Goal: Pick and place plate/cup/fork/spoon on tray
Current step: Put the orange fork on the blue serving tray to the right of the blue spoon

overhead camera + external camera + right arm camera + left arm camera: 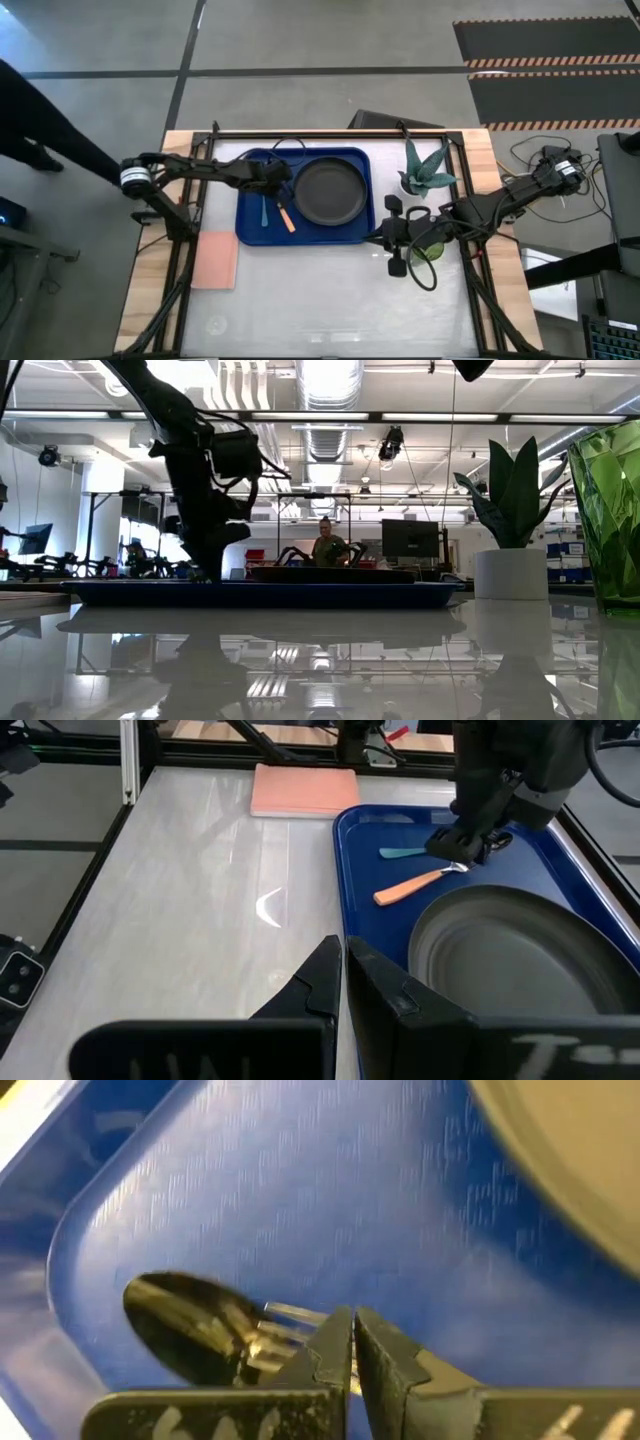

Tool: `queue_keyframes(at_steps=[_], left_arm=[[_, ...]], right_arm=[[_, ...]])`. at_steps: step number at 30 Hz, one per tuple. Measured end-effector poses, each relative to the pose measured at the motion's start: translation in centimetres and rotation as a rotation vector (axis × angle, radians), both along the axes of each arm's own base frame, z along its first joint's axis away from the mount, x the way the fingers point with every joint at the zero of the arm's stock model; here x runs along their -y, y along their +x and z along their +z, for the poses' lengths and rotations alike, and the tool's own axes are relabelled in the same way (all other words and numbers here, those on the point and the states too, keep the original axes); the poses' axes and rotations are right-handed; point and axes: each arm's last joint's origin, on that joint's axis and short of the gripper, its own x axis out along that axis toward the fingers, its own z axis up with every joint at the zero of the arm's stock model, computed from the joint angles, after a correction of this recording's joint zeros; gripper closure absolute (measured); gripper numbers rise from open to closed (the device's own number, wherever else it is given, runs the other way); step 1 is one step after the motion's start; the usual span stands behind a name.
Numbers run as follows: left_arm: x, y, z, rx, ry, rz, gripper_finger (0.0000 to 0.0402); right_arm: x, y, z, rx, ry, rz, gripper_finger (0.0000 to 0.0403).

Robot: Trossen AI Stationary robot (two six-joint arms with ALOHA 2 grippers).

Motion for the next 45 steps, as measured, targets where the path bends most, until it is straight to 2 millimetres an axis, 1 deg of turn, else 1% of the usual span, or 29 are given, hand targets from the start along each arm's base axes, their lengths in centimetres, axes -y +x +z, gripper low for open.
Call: queue_keyframes(at_steps=[4, 17, 24, 38, 45], left_arm=[[0.2, -0.5, 0.2, -0.032, -0.018, 0.015, 0.0402], [0.2, -0.4, -0.5, -0.052, -0.035, 0.017, 0.0402], [0.1, -0.2, -0.4, -0.024, -0.022, 0.013, 0.0402], [0.3, -0.7, -1.0, -0.050, -0.027, 0.020, 0.0402], [0.2, -0.3, -1.0, 0.001, -0.006, 0.006, 0.0402]], right_arm=[[0.0, 0.0, 0.0, 0.000, 0.000, 0.000, 0.0394], [0.0, 0.0, 0.0, 0.000, 0.001, -0.001, 0.0394], [0.0, 0.0, 0.0, 0.000, 0.001, -0.001, 0.0394], [0.0, 0.0, 0.0, 0.000, 0.010, -0.006, 0.0394], [0.0, 0.0, 0.0, 0.000, 0.008, -0.005, 0.0394]])
